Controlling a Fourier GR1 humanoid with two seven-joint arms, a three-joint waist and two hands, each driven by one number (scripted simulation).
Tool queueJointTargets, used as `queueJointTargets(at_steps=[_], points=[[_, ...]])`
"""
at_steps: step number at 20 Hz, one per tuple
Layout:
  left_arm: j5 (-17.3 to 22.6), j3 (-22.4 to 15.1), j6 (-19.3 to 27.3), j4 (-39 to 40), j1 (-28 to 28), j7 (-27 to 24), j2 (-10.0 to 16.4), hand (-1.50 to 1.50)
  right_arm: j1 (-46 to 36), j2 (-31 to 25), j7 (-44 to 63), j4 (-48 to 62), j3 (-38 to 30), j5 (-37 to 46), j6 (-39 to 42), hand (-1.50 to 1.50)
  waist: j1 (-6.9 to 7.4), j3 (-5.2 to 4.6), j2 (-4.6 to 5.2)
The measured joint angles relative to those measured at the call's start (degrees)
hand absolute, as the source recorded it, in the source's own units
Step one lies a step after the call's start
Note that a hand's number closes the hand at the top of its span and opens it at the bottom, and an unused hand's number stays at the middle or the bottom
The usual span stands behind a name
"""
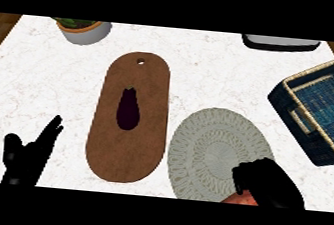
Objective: Pick the sweet potato from the placemat and place it in the basket
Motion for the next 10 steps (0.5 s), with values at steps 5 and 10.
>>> queueJointTargets(at_steps=[5,10], points=[[0.5,1.0,0.2,-1.2,1.3,1.1,0.4,0.0,9.0,-11.1,-6.5,-13.5,0.8,4.4,-6.4,1.5,-1.29,-0.04,-0.02],[0.9,1.7,0.1,-2.3,2.6,0.9,0.7,0.0,17.0,-11.2,-8.7,-25.1,-3.7,-3.9,-14.7,1.5,-2.15,0.01,0.36]])
